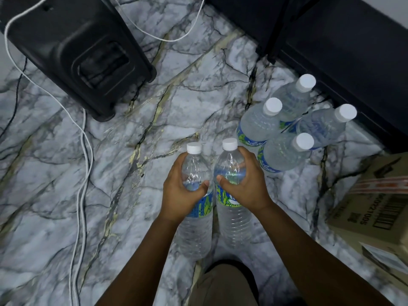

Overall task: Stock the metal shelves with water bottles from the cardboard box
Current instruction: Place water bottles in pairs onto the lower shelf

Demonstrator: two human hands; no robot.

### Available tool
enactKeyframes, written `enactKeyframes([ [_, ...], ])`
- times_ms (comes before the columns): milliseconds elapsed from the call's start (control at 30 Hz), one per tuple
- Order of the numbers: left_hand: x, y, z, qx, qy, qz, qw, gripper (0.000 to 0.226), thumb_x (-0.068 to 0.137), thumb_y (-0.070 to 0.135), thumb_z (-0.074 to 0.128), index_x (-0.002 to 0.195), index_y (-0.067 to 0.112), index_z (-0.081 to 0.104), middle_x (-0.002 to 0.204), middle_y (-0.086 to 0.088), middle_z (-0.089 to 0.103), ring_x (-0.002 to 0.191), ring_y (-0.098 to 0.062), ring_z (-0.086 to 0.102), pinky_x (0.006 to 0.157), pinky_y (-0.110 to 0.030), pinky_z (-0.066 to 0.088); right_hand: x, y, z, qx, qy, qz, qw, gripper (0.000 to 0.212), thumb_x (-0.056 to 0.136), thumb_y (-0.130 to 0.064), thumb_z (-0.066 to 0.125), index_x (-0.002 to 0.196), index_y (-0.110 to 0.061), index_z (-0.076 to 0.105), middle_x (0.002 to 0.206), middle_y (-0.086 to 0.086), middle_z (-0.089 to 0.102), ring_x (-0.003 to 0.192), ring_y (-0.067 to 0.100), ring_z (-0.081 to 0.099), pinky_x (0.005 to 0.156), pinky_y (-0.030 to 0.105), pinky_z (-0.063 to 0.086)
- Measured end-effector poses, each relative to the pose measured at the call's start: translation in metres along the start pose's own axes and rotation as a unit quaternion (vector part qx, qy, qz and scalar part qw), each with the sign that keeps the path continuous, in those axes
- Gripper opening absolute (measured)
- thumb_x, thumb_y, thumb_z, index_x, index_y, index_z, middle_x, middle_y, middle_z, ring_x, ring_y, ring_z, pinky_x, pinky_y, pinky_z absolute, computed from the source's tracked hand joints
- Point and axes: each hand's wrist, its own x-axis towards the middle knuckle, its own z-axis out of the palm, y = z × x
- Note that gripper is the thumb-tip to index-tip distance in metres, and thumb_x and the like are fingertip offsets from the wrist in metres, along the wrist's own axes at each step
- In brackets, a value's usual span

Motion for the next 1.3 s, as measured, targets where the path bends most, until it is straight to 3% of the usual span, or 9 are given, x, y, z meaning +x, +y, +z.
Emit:
enactKeyframes([
  [267, -0.004, 0.039, -0.009, -0.001, -0.001, 0.01, 1.0, 0.068, 0.068, 0.04, 0.073, 0.127, 0.051, 0.041, 0.124, 0.01, 0.061, 0.113, -0.008, 0.06, 0.095, -0.023, 0.049, -0.001, -0.038, -0.023, 0.015, 0.013, -0.004, 1.0, 0.082, 0.068, -0.037, 0.078, 0.138, -0.017, 0.041, 0.127, -0.006, 0.047, 0.116, 0.007, 0.048, 0.095, 0.007, 0.036],
  [367, -0.008, 0.058, -0.012, 0.001, 0.002, 0.015, 1.0, 0.066, 0.066, 0.043, 0.071, 0.124, 0.053, 0.041, 0.122, 0.018, 0.059, 0.112, 0.0, 0.058, 0.093, -0.015, 0.046, -0.005, -0.053, -0.034, 0.017, 0.018, -0.004, 1.0, 0.081, 0.067, -0.037, 0.078, 0.137, -0.017, 0.042, 0.124, -0.005, 0.048, 0.112, 0.009, 0.05, 0.092, 0.007, 0.037],
  [500, -0.015, 0.078, -0.016, 0.007, -0.009, 0.025, 1.0, 0.07, 0.067, 0.044, 0.071, 0.13, 0.046, 0.04, 0.126, 0.008, 0.06, 0.114, -0.007, 0.059, 0.096, -0.023, 0.049, -0.014, -0.074, -0.05, 0.025, 0.027, 0.0, 0.999, 0.079, 0.067, -0.035, 0.078, 0.136, -0.02, 0.043, 0.121, -0.003, 0.05, 0.108, 0.008, 0.052, 0.089, 0.006, 0.039],
  [667, -0.027, 0.106, -0.017, 0.021, -0.009, 0.05, 0.998, 0.069, 0.07, 0.026, 0.076, 0.121, 0.054, 0.04, 0.118, 0.02, 0.058, 0.106, 0.004, 0.059, 0.086, -0.009, 0.045, -0.032, -0.092, -0.072, 0.02, 0.043, -0.002, 0.999, 0.082, 0.066, -0.045, 0.076, 0.137, -0.02, 0.043, 0.123, -0.001, 0.053, 0.107, 0.013, 0.055, 0.091, 0.022, 0.046],
  [800, -0.038, 0.123, -0.012, 0.025, -0.016, 0.072, 0.997, 0.072, 0.073, 0.017, 0.081, 0.12, 0.053, 0.041, 0.117, 0.01, 0.062, 0.101, 0.004, 0.061, 0.083, -0.007, 0.045, -0.047, -0.101, -0.09, 0.03, 0.055, -0.006, 0.998, 0.08, 0.066, -0.049, 0.073, 0.136, -0.024, 0.042, 0.125, 0.001, 0.054, 0.112, 0.017, 0.057, 0.094, 0.037, 0.05],
  [900, -0.047, 0.136, -0.006, 0.022, -0.025, 0.086, 0.996, 0.072, 0.072, 0.02, 0.079, 0.12, 0.058, 0.041, 0.118, 0.005, 0.064, 0.103, -0.004, 0.064, 0.085, -0.012, 0.049, -0.059, -0.107, -0.105, 0.034, 0.072, -0.005, 0.997, 0.078, 0.066, -0.051, 0.072, 0.134, -0.032, 0.039, 0.128, -0.001, 0.052, 0.115, 0.013, 0.054, 0.097, 0.035, 0.049],
  [1000, -0.057, 0.15, 0.003, 0.019, -0.037, 0.104, 0.994, 0.076, 0.073, 0.011, 0.081, 0.117, 0.06, 0.042, 0.117, 0.015, 0.061, 0.106, -0.001, 0.062, 0.086, -0.009, 0.046, -0.07, -0.11, -0.122, 0.034, 0.091, 0.0, 0.995, 0.084, 0.066, -0.051, 0.073, 0.138, -0.021, 0.041, 0.129, 0.001, 0.052, 0.118, 0.013, 0.054, 0.098, 0.036, 0.048],
  [1133, -0.068, 0.172, 0.018, 0.019, -0.063, 0.115, 0.991, 0.075, 0.069, 0.023, 0.076, 0.114, 0.07, 0.04, 0.112, 0.036, 0.057, 0.106, 0.007, 0.058, 0.086, -0.008, 0.045, -0.085, -0.11, -0.147, 0.035, 0.117, 0.011, 0.992, 0.085, 0.066, -0.05, 0.075, 0.138, -0.022, 0.041, 0.127, 0.001, 0.053, 0.112, 0.018, 0.058, 0.093, 0.043, 0.051],
  [1300, -0.083, 0.208, 0.043, 0.022, -0.104, 0.135, 0.985, 0.071, 0.068, 0.031, 0.075, 0.118, 0.067, 0.04, 0.114, 0.04, 0.056, 0.107, 0.009, 0.057, 0.086, -0.009, 0.045, -0.106, -0.114, -0.188, 0.045, 0.16, 0.034, 0.986, 0.084, 0.065, -0.052, 0.075, 0.137, -0.025, 0.042, 0.124, 0.002, 0.056, 0.107, 0.015, 0.06, 0.089, 0.039, 0.053],
])
